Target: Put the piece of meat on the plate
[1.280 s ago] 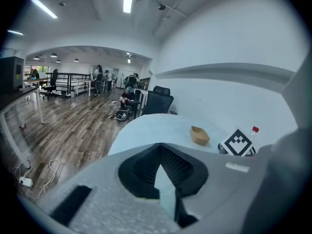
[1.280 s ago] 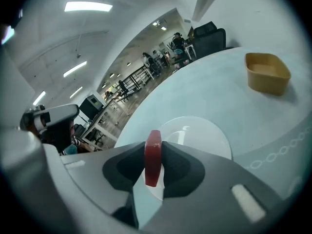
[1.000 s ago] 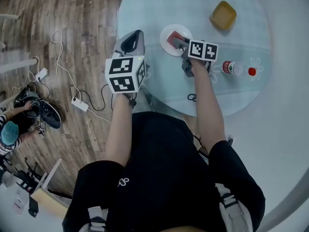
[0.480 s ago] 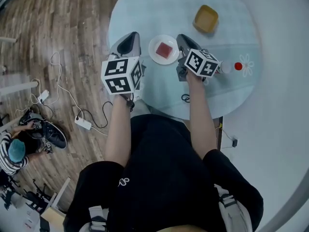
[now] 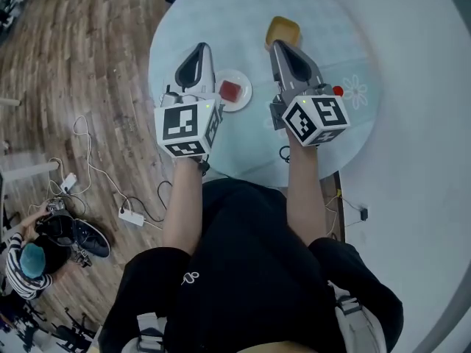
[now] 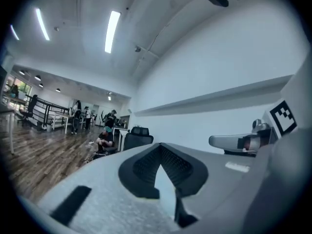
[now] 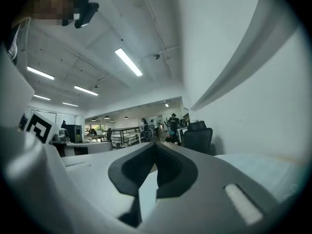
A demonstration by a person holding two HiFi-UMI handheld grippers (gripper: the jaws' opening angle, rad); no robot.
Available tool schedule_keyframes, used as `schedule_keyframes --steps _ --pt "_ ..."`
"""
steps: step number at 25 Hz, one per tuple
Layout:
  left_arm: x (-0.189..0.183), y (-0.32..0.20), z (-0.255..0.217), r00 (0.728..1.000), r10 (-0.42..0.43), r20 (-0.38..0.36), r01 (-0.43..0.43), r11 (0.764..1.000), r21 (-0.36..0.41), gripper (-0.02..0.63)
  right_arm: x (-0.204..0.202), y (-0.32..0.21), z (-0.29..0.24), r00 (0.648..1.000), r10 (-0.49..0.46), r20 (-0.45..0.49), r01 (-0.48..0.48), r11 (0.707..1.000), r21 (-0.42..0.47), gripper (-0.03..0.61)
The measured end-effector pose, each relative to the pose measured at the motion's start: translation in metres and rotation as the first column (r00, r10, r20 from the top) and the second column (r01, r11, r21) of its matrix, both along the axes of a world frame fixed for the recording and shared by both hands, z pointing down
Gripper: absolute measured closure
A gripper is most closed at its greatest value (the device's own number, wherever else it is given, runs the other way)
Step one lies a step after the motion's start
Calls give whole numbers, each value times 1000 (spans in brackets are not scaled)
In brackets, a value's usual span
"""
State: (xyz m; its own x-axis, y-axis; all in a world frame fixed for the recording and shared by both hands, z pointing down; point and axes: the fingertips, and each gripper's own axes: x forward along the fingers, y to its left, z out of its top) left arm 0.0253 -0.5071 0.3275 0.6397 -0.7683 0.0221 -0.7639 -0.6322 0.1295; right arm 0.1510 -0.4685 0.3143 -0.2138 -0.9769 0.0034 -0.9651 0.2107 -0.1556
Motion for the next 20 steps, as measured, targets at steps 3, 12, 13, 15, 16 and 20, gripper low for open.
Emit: schedule_keyframes --steps 3,12,13,15,16,20 --pt "1 8 -12 1000 -14 26 13 999 38 618 7 11 -1 999 41 -29 -41 999 -12 571" --pt "-2 9 -21 999 -22 42 21 999 33 618 4 20 -20 998 23 -65 -22 1000 7 571" --pt "-3 9 -21 999 -24 42 22 999 35 618 2 21 -19 997 13 -71 -13 1000 6 571" --pt "-3 12 -19 999 -24 41 23 999 38 618 -1 23 -18 996 -1 -87 1 1000 7 571" --pt "-4 13 -17 999 -24 40 23 999 36 618 -2 24 -17 996 -5 -94 6 1000 8 571" --pt "-12 10 -19 999 -40 30 39 999 12 618 -11 18 -27 993 -29 -117 30 1000 2 571"
